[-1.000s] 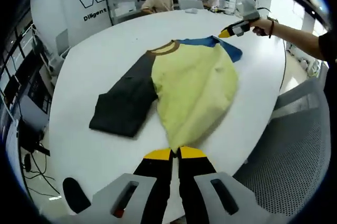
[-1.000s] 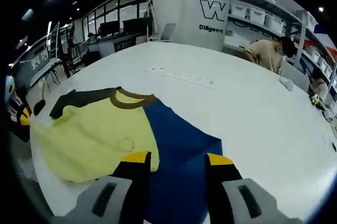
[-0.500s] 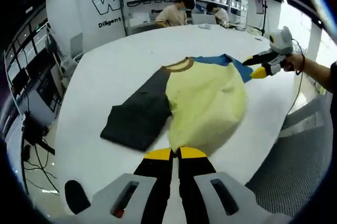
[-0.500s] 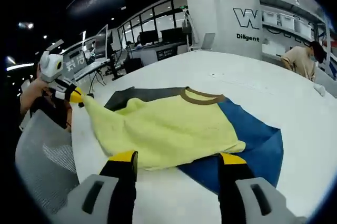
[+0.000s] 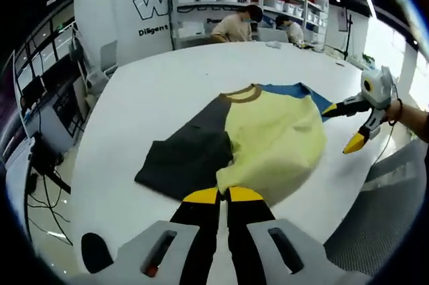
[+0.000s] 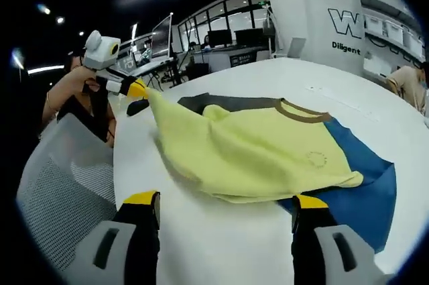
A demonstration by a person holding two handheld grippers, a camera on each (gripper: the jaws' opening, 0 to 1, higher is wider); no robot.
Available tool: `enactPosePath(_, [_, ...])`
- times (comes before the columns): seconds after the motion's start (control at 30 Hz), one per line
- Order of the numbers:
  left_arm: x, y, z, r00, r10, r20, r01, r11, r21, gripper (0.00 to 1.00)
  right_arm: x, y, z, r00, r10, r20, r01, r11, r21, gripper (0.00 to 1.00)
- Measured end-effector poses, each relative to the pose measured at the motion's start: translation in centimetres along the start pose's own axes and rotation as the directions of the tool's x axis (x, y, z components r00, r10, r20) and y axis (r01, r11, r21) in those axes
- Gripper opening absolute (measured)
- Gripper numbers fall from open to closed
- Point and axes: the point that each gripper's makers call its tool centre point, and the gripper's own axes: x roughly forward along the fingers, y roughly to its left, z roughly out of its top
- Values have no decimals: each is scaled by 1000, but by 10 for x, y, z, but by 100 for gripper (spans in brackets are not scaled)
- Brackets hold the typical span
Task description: Fold the garment on the visible template until the final outline fits inside the template.
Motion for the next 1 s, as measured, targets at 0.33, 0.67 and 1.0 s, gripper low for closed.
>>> enactPosePath(0.33, [6, 4, 2, 1000, -2, 1, 2, 1000, -2, 7, 19, -9, -7, 1000, -18, 1, 18, 980, -200, 55])
enactPosePath(0.67, [12, 12, 9, 1000, -4, 8, 4, 1000, 22, 7, 30, -21, -10, 996, -62, -66, 33, 924, -380, 26])
enactPosePath(1.0, [12, 18, 20, 1000, -6, 13, 5, 997, 74, 7, 23, -10, -6, 997, -26, -79, -4, 935, -355, 0])
